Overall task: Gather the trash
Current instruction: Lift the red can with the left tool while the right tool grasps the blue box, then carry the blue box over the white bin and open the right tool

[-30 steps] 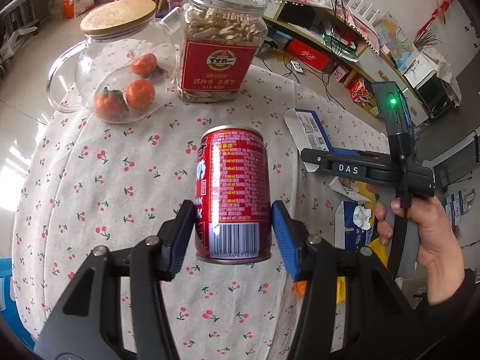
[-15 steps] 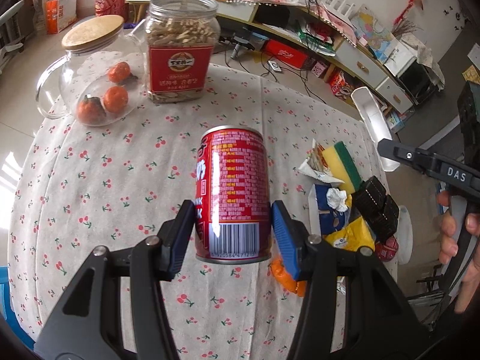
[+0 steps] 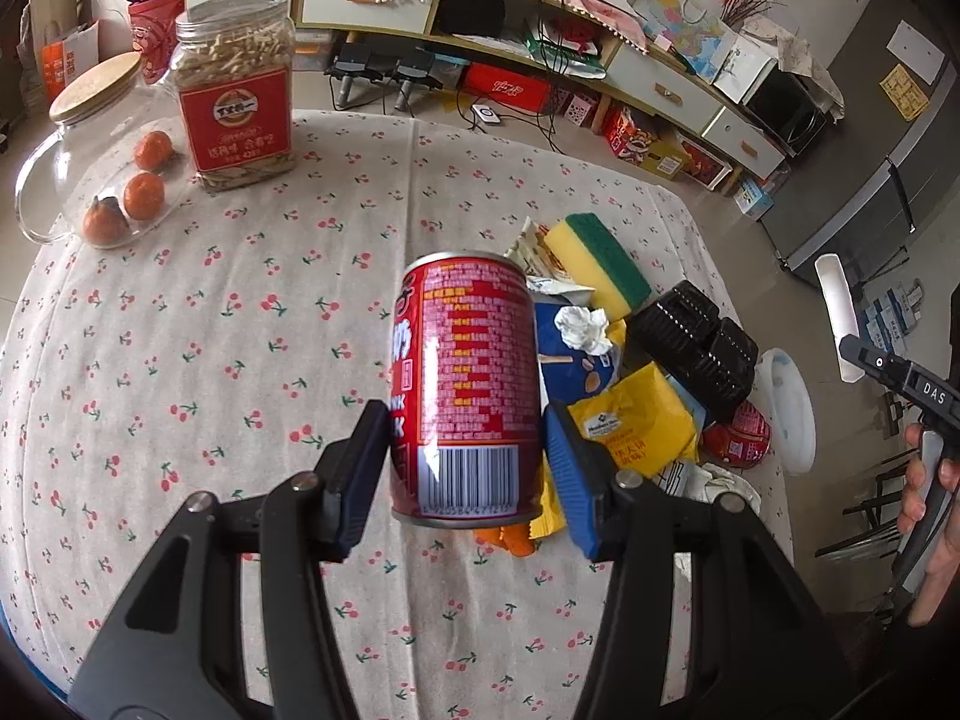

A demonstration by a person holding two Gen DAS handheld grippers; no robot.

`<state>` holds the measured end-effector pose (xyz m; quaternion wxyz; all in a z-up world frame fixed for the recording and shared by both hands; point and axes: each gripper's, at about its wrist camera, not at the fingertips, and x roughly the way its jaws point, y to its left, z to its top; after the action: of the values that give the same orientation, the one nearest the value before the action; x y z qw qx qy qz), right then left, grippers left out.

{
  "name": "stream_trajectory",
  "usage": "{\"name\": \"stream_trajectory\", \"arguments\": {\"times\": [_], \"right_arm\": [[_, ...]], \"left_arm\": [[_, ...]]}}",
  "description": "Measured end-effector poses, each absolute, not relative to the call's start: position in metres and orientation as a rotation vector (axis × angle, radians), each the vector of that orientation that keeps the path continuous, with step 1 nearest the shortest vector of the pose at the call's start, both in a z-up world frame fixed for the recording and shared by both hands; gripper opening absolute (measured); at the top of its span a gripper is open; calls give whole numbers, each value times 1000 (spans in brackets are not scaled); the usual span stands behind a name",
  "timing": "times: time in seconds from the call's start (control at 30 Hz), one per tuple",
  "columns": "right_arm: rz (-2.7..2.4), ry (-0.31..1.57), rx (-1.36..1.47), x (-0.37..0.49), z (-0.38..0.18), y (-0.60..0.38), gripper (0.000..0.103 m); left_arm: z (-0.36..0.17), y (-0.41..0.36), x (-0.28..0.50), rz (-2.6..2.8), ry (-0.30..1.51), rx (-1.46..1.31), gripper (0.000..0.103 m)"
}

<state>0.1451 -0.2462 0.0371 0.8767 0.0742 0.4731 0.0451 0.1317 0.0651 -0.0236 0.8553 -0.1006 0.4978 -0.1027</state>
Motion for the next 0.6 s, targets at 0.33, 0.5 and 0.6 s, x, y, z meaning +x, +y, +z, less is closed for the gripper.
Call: {"name": "stream_trajectory", "arguments": {"times": [0.33, 0.5, 0.6], "right_arm": [[-70, 1021, 280, 112, 0, -366, 59], [-125, 1077, 325, 104, -26, -411, 59], [-165, 1120, 334, 102, -43, -429, 59]], "left_arm": [[-26, 33, 125, -228, 1033, -163, 54], [-23, 15, 125, -244, 1022, -144, 54], [-18, 4, 128, -260, 1014, -132, 54]]}}
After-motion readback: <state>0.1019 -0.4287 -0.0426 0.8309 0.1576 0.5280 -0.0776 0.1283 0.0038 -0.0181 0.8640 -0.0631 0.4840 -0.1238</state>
